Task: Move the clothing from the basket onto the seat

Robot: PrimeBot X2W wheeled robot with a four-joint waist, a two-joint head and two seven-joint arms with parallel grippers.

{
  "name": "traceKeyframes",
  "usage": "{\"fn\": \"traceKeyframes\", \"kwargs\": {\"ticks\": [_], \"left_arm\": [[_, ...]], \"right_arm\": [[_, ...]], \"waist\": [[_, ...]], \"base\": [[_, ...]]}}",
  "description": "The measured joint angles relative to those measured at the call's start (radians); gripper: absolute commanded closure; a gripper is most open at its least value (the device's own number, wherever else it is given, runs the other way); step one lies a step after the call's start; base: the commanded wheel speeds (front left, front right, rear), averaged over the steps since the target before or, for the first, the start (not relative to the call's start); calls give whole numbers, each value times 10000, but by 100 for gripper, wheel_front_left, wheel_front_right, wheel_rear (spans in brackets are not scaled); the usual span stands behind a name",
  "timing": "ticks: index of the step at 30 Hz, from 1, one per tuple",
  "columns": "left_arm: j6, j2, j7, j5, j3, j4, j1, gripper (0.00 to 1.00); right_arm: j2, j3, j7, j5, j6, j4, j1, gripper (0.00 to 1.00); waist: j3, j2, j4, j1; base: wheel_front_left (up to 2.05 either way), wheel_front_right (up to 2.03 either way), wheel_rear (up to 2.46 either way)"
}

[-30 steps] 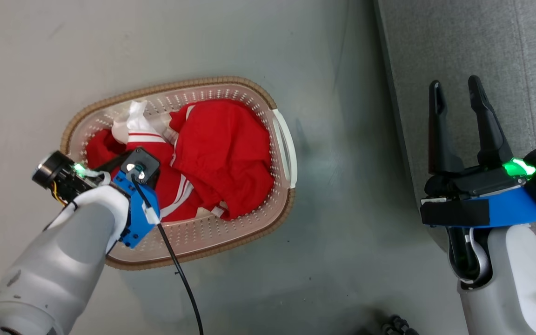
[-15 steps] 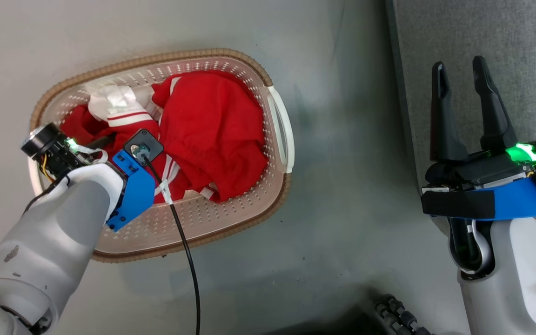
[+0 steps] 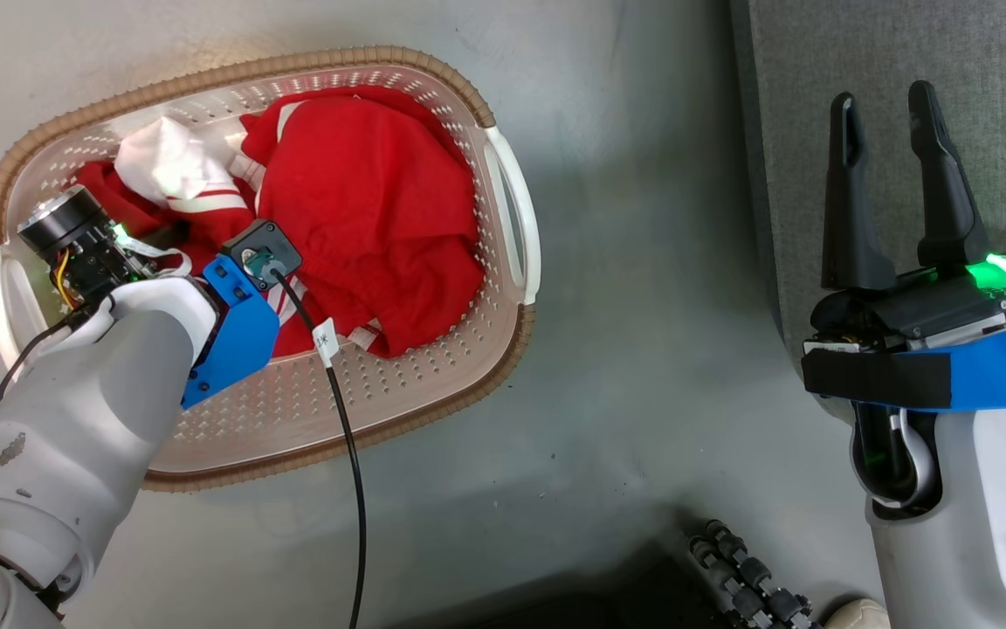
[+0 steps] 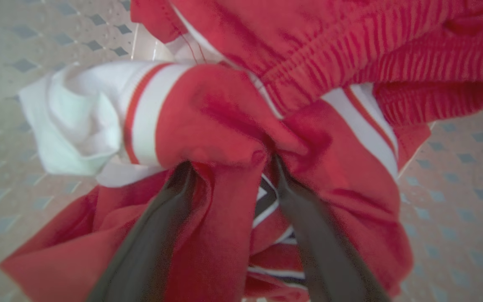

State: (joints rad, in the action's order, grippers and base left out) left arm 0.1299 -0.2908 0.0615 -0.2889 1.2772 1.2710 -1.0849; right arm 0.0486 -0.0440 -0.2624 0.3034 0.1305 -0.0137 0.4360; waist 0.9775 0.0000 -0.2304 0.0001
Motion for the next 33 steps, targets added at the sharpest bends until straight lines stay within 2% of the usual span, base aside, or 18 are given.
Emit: {"fn": "traceKeyframes", "kwargs": {"ticks": [1, 2, 9, 15, 19, 33], "left_arm": [[0, -4, 19, 73, 2, 6, -8, 75], [-2, -6, 35, 125, 10, 10, -11, 100], [0, 435, 479, 163, 17, 33, -14, 100], [0, 859, 288, 59, 19, -61, 24, 100], [-2, 1254, -105, -182, -46, -134, 211, 100], [0, 1801, -2234, -1187, -263, -518, 1062, 100]], "right_arm": [[2, 4, 0, 0, 0, -8, 0, 0], [2, 8, 0, 0, 0, -23, 0, 0], [2, 127, 0, -31, 0, -6, -3, 0], [0, 240, 0, -136, 0, 38, -12, 0], [0, 309, 0, -288, 0, 125, -74, 0], [-2, 387, 0, -849, 0, 560, -508, 0]], "waist": [[28, 0, -13, 0], [51, 0, -23, 0], [-85, 0, 43, 0], [-471, 1, 208, 0], [-808, 0, 404, 0], [-2711, 0, 1232, -2]], "base": [[0, 0, 0], [0, 0, 0], [0, 0, 0], [0, 0, 0], [0, 0, 0], [0, 0, 0]]}}
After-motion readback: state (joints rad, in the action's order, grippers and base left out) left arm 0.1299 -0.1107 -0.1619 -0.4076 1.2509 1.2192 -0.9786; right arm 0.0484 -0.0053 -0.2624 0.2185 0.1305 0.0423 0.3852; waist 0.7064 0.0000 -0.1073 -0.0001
